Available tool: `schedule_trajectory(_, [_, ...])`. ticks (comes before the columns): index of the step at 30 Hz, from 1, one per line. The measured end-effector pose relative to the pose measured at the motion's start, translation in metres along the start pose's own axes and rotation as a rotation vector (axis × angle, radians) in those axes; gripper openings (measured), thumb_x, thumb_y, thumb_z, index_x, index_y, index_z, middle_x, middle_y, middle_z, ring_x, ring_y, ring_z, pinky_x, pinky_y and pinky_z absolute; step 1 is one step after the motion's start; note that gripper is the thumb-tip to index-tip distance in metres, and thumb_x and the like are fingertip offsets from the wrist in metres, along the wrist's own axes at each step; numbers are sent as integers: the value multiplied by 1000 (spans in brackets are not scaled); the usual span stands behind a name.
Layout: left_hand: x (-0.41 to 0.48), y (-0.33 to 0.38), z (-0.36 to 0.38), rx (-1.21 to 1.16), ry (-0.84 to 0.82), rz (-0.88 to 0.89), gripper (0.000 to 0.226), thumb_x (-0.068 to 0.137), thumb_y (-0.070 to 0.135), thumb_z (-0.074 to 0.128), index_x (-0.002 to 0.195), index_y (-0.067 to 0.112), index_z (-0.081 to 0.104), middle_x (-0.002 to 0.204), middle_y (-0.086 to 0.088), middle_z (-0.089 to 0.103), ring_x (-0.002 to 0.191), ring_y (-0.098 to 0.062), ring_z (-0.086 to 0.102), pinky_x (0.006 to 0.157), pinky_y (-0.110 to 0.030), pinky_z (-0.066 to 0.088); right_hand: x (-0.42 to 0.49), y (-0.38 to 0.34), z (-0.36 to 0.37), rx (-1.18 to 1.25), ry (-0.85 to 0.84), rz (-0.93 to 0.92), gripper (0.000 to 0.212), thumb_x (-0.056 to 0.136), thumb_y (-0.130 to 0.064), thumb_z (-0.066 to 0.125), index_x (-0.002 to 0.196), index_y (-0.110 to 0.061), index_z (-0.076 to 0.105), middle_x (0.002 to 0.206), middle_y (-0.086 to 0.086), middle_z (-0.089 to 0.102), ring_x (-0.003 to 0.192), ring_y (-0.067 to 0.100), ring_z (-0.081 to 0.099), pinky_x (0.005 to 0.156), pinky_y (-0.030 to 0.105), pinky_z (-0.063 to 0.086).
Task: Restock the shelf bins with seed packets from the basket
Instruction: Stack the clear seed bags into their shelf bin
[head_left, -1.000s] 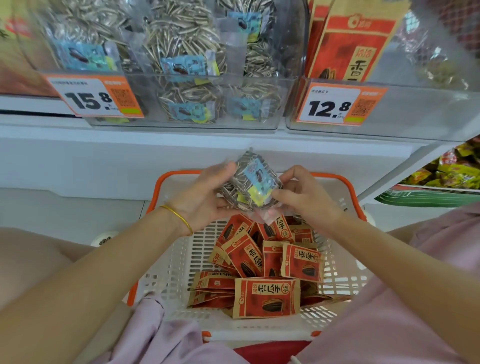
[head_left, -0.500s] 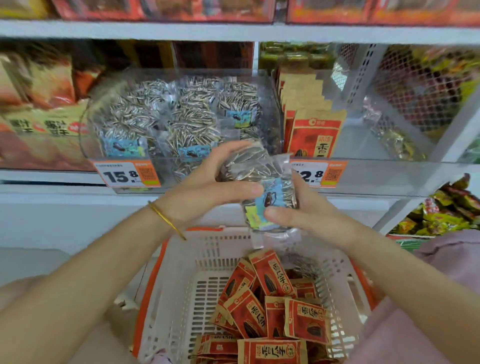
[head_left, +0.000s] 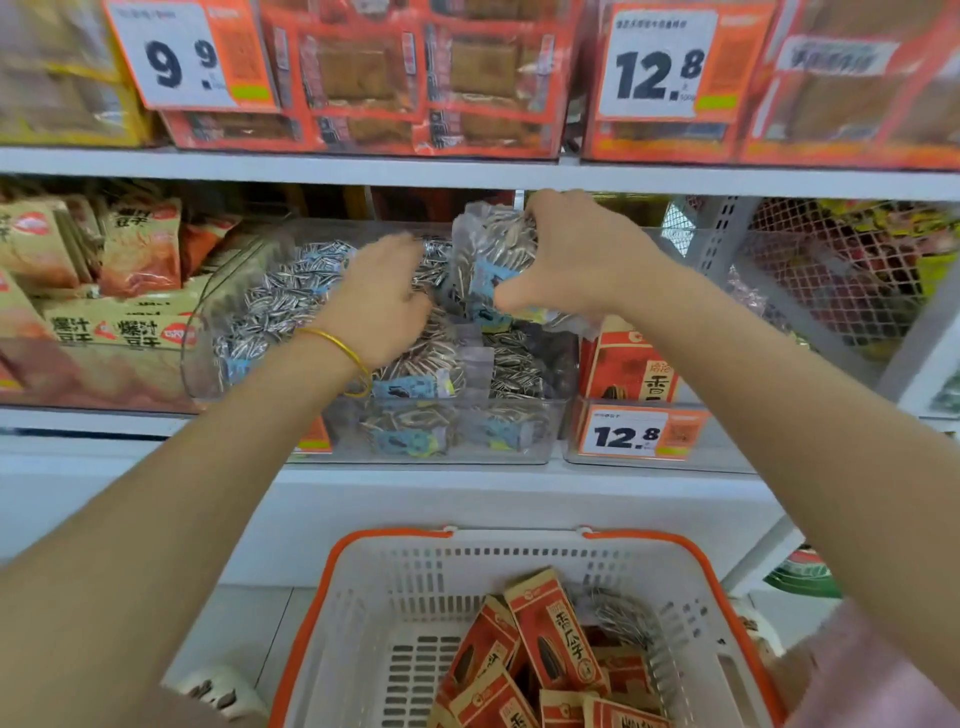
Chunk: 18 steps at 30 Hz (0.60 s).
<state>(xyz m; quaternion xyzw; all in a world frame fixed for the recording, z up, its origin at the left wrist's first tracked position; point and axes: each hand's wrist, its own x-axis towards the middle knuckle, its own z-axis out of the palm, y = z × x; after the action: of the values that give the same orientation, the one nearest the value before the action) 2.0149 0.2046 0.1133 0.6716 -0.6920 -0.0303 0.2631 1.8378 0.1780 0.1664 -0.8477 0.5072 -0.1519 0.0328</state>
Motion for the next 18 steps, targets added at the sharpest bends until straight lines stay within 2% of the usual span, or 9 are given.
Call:
schedule_trajectory(1, [3, -1, 6, 123, -55, 43, 71, 76, 39, 18, 122, -4, 50, 129, -22, 47, 124, -35, 40, 105, -43, 30, 6, -5, -1, -135, -39, 3, 57, 69, -49, 67, 103, -12, 41, 99, 5, 42, 85, 27, 49, 63, 33, 38])
schedule_trajectory(2, [6, -4, 11, 206, -141, 36, 76, 73, 42, 13, 123, -2, 49, 130, -20, 46, 125, -34, 39, 105, -46, 31, 11, -10, -1, -248, -91, 2, 52, 70, -50, 66, 96, -10, 42, 97, 5, 43, 83, 27, 49, 63, 33, 38])
schedule_trajectory(3, [10, -9, 17, 277, -205, 6, 74, 77, 42, 12, 132, 3, 42, 139, -16, 40, 131, -31, 33, 109, -47, 27, 17, -16, -1, -335, -156, 2, 47, 72, -48, 65, 88, -9, 45, 94, 4, 47, 81, 26, 51, 61, 33, 38])
schedule_trajectory(5, [12, -13, 23, 379, -331, -73, 63, 92, 39, 14, 148, 13, 19, 157, -8, 14, 144, -24, 13, 117, -46, 13, 33, -22, 1, -431, -318, -1, 39, 74, -46, 64, 79, -10, 50, 94, 4, 55, 81, 26, 56, 61, 31, 42])
schedule_trajectory(7, [11, -13, 24, 397, -366, -80, 57, 98, 35, 16, 151, 18, 7, 159, -5, 0, 146, -21, 3, 118, -43, 7, 47, -22, 2, -440, -477, 1, 44, 80, -45, 61, 100, -6, 55, 109, 8, 54, 94, 28, 57, 71, 34, 45])
schedule_trajectory(9, [11, -15, 22, 393, -378, -68, 55, 99, 34, 15, 151, 18, 4, 159, -5, -3, 146, -19, 0, 119, -42, 5, 56, -20, 1, -436, -548, -6, 57, 84, -43, 59, 125, -6, 46, 125, 11, 47, 104, 30, 53, 75, 37, 42])
schedule_trajectory(12, [11, -17, 18, 391, -413, -58, 54, 100, 33, 15, 150, 19, 2, 159, -4, -5, 146, -19, -2, 119, -41, 4, 64, -19, 0, -465, -543, -60, 68, 80, -45, 60, 134, -9, 42, 135, 11, 44, 111, 30, 49, 76, 38, 40])
schedule_trajectory(18, [12, -20, 15, 373, -437, -45, 54, 100, 32, 15, 150, 19, 1, 158, -4, -7, 146, -17, -4, 119, -39, 4, 68, -17, 4, -412, -549, -49, 72, 80, -41, 60, 139, -7, 36, 140, 13, 40, 121, 32, 45, 77, 38, 40])
